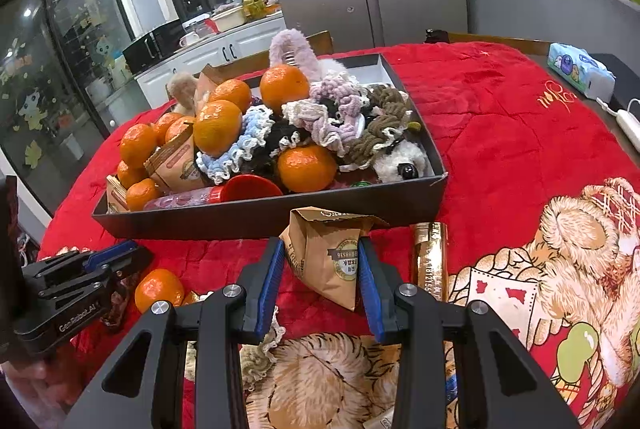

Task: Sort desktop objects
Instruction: 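Lift the candy bar and paper packet with both tools and carry them over the tray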

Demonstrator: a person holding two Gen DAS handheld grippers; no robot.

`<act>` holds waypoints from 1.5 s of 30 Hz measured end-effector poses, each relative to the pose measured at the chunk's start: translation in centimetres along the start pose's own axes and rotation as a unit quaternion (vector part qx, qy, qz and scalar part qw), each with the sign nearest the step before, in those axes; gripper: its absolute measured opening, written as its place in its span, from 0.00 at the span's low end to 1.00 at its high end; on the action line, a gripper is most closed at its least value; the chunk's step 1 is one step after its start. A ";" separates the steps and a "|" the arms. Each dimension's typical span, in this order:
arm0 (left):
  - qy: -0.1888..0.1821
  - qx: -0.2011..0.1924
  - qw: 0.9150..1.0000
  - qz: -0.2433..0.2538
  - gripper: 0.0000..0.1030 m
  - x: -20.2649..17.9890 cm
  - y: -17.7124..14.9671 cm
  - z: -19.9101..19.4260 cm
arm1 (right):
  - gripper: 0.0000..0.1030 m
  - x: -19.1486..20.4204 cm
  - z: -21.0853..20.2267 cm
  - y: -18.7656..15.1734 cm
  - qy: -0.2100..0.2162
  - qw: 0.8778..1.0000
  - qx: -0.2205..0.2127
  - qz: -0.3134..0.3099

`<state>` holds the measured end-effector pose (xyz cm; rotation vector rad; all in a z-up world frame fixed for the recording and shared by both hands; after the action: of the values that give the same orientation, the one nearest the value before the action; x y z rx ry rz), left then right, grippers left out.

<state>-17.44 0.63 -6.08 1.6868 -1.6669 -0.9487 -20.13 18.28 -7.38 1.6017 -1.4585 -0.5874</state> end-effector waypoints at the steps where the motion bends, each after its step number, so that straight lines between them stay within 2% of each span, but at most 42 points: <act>1: -0.003 0.000 1.000 0.001 0.19 -0.1 0.0 0.0 | 0.34 0.0 -0.1 0.0 -0.002 1.000 -0.001 -0.001; 9: -0.009 -0.009 1.000 0.010 0.18 -0.5 0.9 -0.3 | 0.34 1.8 -1.4 0.2 -0.008 0.998 -0.037 -0.051; 14: -0.011 -0.010 1.000 0.011 0.18 -0.2 0.7 -0.3 | 0.34 1.8 -2.3 0.5 -0.014 0.997 -0.060 -0.054; 16: -0.013 -0.011 1.000 0.011 0.18 0.2 -0.6 -1.6 | 0.34 1.7 -2.3 0.6 -0.014 0.997 -0.059 -0.049; 21: -0.019 -0.020 1.000 0.010 0.18 -0.8 0.4 -1.5 | 0.34 1.3 -1.9 0.6 -0.011 0.998 -0.052 -0.037; 22: -0.021 -0.022 0.999 0.009 0.18 -0.2 -1.0 -1.7 | 0.34 1.2 -1.9 0.6 -0.010 0.998 -0.051 -0.036; 26: -0.024 -0.039 0.999 0.012 0.18 0.3 -1.1 -3.8 | 0.34 1.2 -2.0 0.6 -0.011 0.998 -0.052 -0.036; 32: -0.031 -0.054 0.998 0.013 0.18 -1.2 0.3 -3.0 | 0.34 1.4 -2.1 0.5 -0.009 0.998 -0.056 -0.041; 35: -0.033 -0.061 0.998 0.013 0.18 -0.8 0.6 -4.2 | 0.34 1.7 -2.3 0.4 -0.007 0.997 -0.058 -0.045; 45: -0.038 -0.073 0.997 0.014 0.18 -1.3 1.6 -3.9 | 0.34 3.0 -2.9 0.2 0.006 0.996 -0.063 -0.059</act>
<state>-15.18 1.50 -2.46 1.5450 -1.6231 -1.1052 -17.25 16.27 -5.10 1.5968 -1.2975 -0.7222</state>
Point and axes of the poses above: each gripper's, at about its wrist camera, not at the fingertips, and z roughly the way its jaws point, x to its left, y to its top, the point moved 3 cm from there along z, roughly the way its jaws point, and after that the axes turned 13 degrees about -x, right-handed, at the moved point
